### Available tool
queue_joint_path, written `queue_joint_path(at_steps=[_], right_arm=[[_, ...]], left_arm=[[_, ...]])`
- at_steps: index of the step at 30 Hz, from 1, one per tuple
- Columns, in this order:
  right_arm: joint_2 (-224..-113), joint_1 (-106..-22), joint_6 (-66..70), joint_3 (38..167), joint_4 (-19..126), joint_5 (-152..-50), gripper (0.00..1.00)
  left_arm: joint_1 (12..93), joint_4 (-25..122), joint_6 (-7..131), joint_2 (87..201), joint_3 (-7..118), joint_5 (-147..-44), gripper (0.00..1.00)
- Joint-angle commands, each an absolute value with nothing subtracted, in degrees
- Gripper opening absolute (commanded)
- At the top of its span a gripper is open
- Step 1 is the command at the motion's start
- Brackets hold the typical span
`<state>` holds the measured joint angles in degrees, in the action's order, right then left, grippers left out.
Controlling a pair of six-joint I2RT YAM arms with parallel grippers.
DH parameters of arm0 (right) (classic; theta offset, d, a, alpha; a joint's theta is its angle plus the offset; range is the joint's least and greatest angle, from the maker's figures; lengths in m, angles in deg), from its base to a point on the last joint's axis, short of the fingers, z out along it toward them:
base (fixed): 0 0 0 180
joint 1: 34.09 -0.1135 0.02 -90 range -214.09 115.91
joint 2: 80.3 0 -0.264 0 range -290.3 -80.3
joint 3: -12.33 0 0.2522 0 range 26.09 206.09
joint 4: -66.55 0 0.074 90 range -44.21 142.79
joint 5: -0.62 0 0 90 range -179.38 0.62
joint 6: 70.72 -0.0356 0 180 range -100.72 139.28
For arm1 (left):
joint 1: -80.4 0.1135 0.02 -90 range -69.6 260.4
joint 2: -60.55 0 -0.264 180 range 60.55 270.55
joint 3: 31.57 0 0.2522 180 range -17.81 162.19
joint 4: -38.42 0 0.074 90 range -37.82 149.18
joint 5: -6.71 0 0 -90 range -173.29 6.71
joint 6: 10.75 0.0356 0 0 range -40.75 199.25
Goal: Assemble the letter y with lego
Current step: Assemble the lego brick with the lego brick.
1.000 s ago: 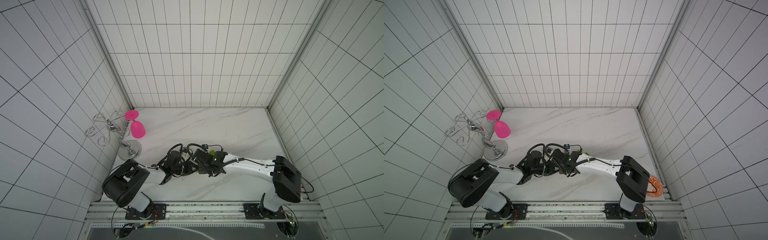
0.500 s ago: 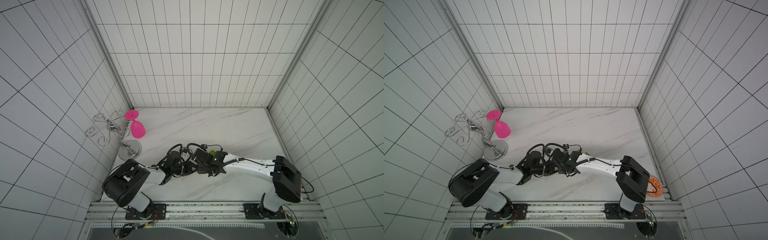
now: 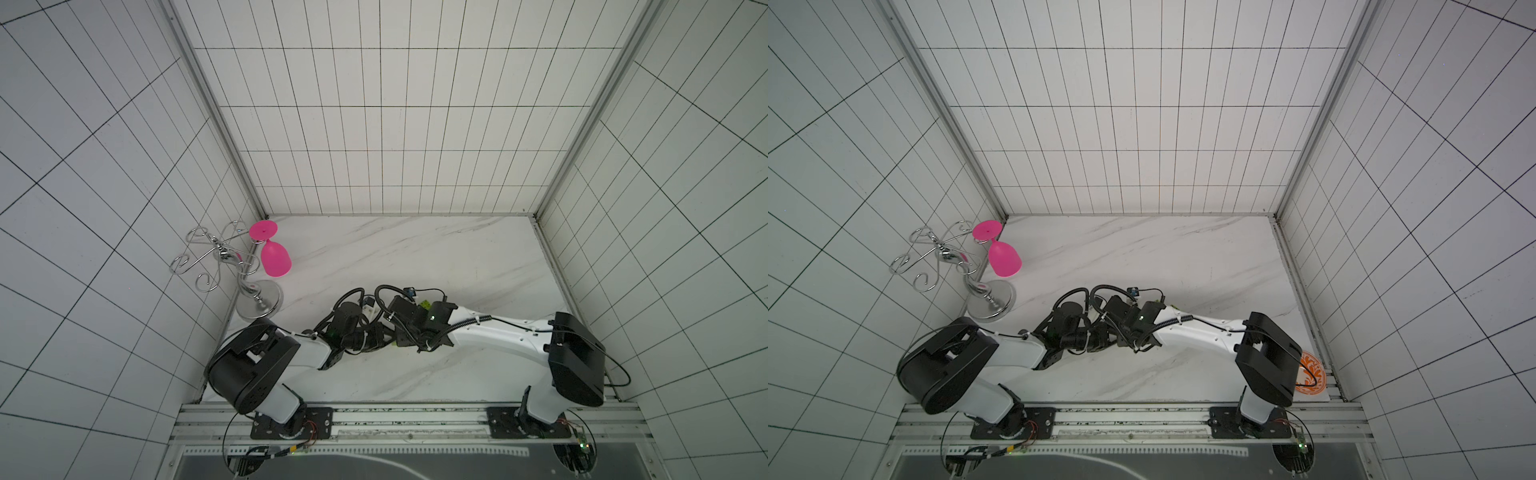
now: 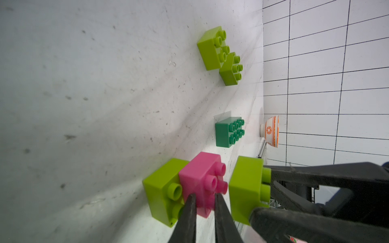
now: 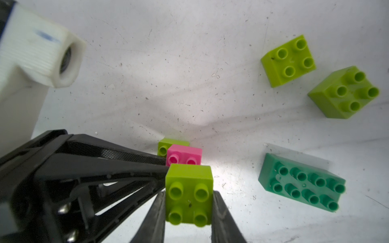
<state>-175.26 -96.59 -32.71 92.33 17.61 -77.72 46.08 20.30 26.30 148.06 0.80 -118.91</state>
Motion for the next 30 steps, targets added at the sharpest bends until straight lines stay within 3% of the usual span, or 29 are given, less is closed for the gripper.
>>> queue_joint_path(at_steps=[1,30], right_arm=[[-175.06,-96.14,-34.24,90.18,15.55,-76.28,0.22],[-176.5,-94.97,-34.33,88.2,18.34,-78.07,0.22]], left_arm=[[46.65,25.08,26.24,148.88,-0.85,-116.16,0.17],[46.72,25.07,26.18,148.71,-0.94,-116.16,0.17]])
